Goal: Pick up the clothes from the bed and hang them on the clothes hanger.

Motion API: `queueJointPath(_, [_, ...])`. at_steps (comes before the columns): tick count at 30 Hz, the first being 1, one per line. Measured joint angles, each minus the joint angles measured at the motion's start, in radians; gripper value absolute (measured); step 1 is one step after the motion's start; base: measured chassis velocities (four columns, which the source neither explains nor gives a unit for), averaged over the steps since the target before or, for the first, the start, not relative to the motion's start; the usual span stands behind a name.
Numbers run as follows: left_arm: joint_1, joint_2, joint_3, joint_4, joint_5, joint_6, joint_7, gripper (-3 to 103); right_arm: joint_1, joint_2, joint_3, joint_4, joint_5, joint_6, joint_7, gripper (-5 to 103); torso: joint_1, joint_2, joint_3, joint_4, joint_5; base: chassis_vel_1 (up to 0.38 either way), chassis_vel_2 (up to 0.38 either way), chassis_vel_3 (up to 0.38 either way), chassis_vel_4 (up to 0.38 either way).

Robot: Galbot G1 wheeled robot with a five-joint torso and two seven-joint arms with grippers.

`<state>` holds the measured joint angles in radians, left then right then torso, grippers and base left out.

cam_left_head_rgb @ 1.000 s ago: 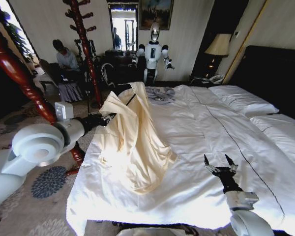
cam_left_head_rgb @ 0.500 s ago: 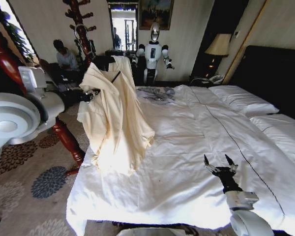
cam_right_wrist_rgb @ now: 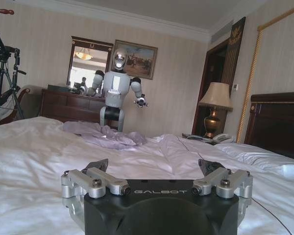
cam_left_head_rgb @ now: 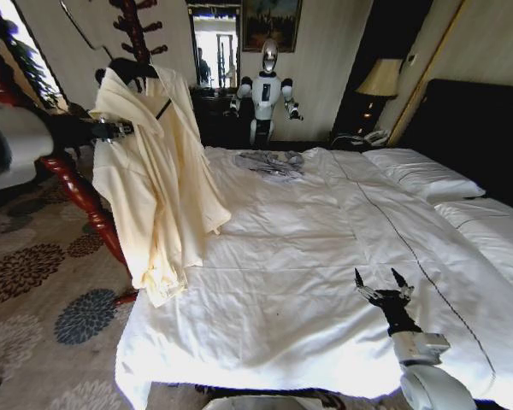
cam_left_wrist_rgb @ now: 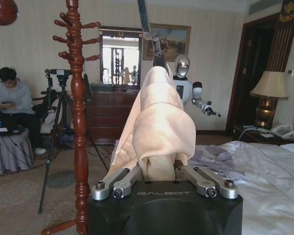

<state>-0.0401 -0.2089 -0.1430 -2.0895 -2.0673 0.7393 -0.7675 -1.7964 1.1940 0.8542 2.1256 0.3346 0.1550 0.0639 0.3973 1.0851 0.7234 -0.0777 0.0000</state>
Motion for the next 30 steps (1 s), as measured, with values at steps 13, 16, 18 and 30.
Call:
queueJointPath(13, [0.046, 0.031, -0.018, 0.038, -0.012, -0.001, -0.006, 18, 0.0, 0.0, 0.0, 0.0, 0.0, 0.0, 0.0, 100, 0.0, 0.0, 0.0, -0.0002, -0.0001, 0.0, 0.0, 0.0, 0.0])
queueJointPath(16, [0.046, 0.037, -0.022, 0.045, -0.015, -0.002, -0.007, 18, 0.0, 0.0, 0.0, 0.0, 0.0, 0.0, 0.0, 100, 0.0, 0.0, 0.0, -0.0004, 0.0002, 0.0, 0.0, 0.0, 0.0])
queueJointPath(18, [0.05, 0.041, -0.023, 0.05, -0.016, -0.002, -0.007, 18, 0.0, 0.0, 0.0, 0.0, 0.0, 0.0, 0.0, 100, 0.0, 0.0, 0.0, -0.0003, 0.0002, 0.0, 0.0, 0.0, 0.0])
queueJointPath(30, [0.036, 0.046, -0.019, 0.138, -0.021, -0.003, -0.004, 18, 0.0, 0.0, 0.0, 0.0, 0.0, 0.0, 0.0, 100, 0.0, 0.0, 0.0, -0.0002, -0.0001, 0.0, 0.0, 0.0, 0.0])
